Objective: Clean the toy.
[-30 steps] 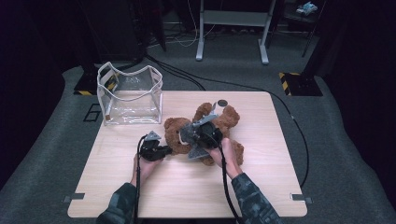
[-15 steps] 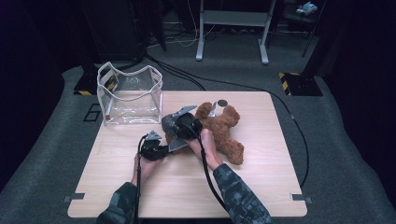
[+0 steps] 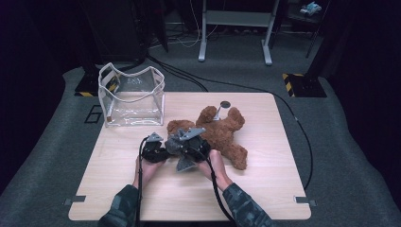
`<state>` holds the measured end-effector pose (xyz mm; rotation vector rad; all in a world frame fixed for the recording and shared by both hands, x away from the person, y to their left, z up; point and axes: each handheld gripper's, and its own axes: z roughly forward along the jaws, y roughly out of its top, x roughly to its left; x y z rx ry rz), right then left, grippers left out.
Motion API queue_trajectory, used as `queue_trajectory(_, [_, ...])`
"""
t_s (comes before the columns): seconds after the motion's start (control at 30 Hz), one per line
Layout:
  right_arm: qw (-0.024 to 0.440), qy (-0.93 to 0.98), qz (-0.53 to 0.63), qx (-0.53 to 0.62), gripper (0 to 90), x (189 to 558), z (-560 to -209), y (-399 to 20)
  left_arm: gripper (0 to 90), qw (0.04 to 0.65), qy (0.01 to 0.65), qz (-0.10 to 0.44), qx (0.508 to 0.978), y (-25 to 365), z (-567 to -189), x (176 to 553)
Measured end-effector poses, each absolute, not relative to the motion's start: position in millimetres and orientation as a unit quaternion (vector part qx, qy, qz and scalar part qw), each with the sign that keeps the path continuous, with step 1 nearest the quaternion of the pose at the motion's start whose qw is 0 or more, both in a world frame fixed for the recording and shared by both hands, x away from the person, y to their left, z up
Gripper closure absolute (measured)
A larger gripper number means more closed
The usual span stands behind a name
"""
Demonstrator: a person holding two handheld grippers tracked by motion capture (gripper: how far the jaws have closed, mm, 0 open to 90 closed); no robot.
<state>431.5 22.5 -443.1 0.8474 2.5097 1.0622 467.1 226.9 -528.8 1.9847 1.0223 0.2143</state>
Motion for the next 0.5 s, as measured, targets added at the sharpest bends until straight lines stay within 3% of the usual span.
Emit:
queue_trajectory(0.27, [0.119, 0.889, 0.329, 0.294, 81.1, 439, -474, 27, 80.9, 0.436, 0.413, 0.083, 0.795, 228, -529, 467])
queue_trajectory(0.5, [0.130, 0.873, 0.362, 0.301, 80.7, 435, -445, -4, 80.6, 0.437, 0.414, 0.084, 0.794, 229, -529, 468])
